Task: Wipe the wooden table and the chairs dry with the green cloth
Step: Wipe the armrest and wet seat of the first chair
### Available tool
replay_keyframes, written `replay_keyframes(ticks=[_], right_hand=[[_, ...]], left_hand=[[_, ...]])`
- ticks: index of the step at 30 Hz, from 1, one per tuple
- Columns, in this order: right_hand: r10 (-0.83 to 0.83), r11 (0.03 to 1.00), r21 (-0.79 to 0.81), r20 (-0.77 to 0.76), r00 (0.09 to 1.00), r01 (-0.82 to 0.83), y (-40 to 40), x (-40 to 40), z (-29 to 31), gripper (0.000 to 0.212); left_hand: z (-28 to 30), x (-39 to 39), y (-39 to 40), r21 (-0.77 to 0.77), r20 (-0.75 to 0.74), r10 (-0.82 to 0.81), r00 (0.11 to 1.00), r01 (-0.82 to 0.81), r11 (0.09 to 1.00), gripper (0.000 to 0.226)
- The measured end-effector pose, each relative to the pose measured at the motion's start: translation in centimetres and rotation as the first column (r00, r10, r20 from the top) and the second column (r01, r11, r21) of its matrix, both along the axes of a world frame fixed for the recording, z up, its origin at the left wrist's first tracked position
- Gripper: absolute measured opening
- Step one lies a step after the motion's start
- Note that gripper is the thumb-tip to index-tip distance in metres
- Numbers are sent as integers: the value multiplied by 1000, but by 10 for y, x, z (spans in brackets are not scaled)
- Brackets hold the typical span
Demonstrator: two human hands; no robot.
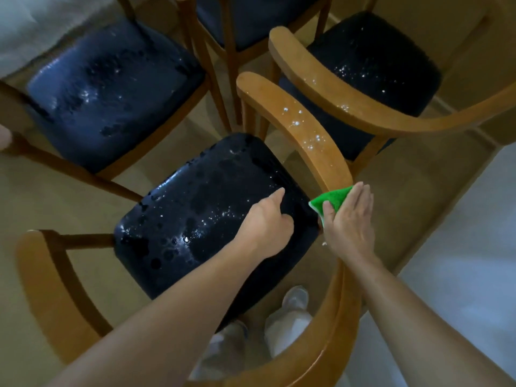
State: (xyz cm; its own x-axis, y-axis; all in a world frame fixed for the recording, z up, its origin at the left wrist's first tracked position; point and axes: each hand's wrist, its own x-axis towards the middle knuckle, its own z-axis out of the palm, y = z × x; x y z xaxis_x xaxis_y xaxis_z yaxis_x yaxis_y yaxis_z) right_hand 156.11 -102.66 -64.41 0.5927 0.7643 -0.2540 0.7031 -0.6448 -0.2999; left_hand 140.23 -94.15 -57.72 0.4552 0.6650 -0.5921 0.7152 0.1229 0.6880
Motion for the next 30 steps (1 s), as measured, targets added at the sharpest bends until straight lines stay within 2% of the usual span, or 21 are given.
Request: replay_keyframes(ticks=[4,6,8,11,15,17,20,22,25,30], right_hand=[[-167,981,96,-7,986,167,42,11,-3,73],[-174,975,138,0,985,173,73,14,-3,73],[-101,989,118,81,992,91,98,14,-5,76],[109,993,24,186,976,-116,125,15,-6,79],[361,930,-15,206,909,-366,140,28,-9,81],[339,939,-12,180,923,-343,123,29,-8,86],[163,982,-118,144,976,-147,89,22,-4,100],[115,983,-162,139,984,-92,84,18,-3,99],[163,983,-107,164,973,-147,105,16,-1,90],[318,945,11,205,926,-327,169,15,-7,80]], left_hand=[[-7,17,45,98,-25,19,1000,-16,995,63],[-17,26,62,138,-67,8,998,2,990,63],[-26,34,75,168,-116,14,993,6,986,63],[-37,46,89,227,-188,43,981,0,974,65],[-41,66,120,335,-253,149,956,-58,941,75],[-40,72,141,406,-246,212,946,-98,909,75],[-40,74,179,522,-267,244,932,-73,850,66],[-40,77,207,503,-329,265,906,-69,861,69],[-41,82,236,409,-471,203,859,9,912,76],[-47,75,246,479,-589,138,796,206,854,68]])
